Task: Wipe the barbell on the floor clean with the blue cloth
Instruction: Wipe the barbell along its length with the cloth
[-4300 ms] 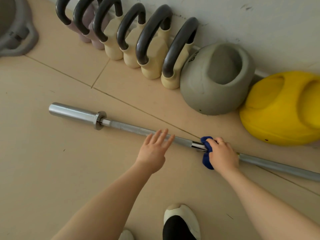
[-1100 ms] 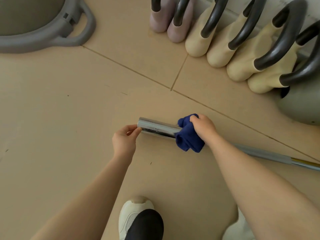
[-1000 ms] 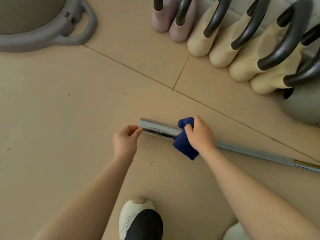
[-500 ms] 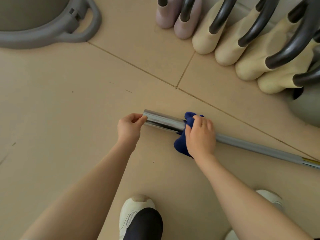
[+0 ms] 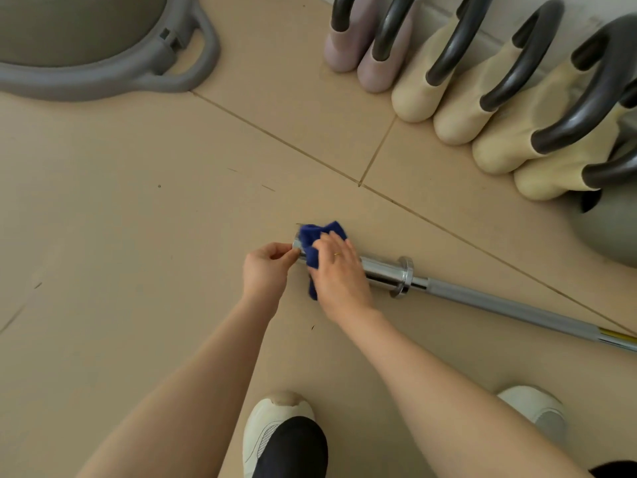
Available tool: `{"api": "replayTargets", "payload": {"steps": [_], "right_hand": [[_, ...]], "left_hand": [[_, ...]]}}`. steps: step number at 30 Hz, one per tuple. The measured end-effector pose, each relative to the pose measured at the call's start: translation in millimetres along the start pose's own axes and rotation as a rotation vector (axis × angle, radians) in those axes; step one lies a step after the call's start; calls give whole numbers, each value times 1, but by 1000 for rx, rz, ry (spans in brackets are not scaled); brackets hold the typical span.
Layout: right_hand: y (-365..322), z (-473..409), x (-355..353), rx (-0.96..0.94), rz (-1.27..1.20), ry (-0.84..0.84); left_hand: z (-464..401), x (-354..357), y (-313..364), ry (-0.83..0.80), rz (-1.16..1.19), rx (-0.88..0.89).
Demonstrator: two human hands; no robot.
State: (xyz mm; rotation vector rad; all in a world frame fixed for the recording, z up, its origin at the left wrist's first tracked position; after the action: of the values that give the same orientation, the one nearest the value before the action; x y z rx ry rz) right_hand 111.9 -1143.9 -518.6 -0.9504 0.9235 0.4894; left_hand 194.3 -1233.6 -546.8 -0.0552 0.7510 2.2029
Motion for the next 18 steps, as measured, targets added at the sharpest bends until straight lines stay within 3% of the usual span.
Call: {"api": "replayTargets", "payload": {"steps": [2, 7, 12, 16, 18], "right_hand": [[-5, -7, -4, -64, 2, -65], [23, -2, -21, 211, 217, 44], [-17, -12, 1, -93, 66, -117], [15, -8, -16, 159, 156, -51], [6, -8, -11, 161, 82, -57]], "left_hand": [[0, 1, -4, -60, 64, -47], [-1, 0, -7, -168, 164, -128], [-5, -5, -9, -129, 70, -109], [-7, -14, -17, -84, 48, -118], [-7, -17, -15, -38, 57, -108]]}}
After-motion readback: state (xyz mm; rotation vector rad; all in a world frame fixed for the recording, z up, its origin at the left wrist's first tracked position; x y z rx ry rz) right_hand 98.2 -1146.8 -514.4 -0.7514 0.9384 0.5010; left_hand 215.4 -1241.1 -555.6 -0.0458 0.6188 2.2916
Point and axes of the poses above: each hand's wrist, its own z-axis away from the middle knuckle, its own x-axis out of the palm, y = z × x, the point moved 7 cm from there along -z, towards the middle knuckle, and after that the axes turned 11 degrees about -x, right-handed, at the moved point
